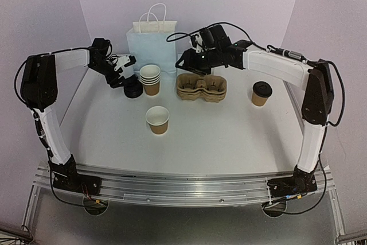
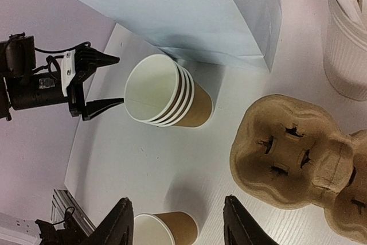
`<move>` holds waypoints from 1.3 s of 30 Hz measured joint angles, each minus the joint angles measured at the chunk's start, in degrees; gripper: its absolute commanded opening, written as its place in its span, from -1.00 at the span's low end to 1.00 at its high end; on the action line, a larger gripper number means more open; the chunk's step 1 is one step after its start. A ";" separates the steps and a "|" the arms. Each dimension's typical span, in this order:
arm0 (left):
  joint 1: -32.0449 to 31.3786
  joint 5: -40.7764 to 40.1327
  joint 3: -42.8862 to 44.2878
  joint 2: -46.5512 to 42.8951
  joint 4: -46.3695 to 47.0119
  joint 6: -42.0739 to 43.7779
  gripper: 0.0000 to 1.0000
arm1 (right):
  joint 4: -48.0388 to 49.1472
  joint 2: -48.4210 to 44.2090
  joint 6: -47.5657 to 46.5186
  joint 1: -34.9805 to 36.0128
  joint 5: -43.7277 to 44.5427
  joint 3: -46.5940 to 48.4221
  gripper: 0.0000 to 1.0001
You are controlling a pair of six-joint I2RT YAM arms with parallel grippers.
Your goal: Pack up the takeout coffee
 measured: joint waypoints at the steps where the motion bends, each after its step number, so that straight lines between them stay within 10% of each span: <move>1: -0.06 -0.27 1.04 0.82 0.20 0.27 0.48 | 0.00 0.02 -0.09 -0.01 -0.02 0.00 -0.02; 17: -0.28 1.69 7.40 7.28 -4.68 2.84 0.45 | -0.08 1.37 -0.75 -0.13 -0.66 0.00 -0.02; 39: -0.28 0.88 10.62 10.49 -6.23 2.74 -0.45 | -0.19 1.63 -0.75 -0.30 -1.81 0.03 -0.03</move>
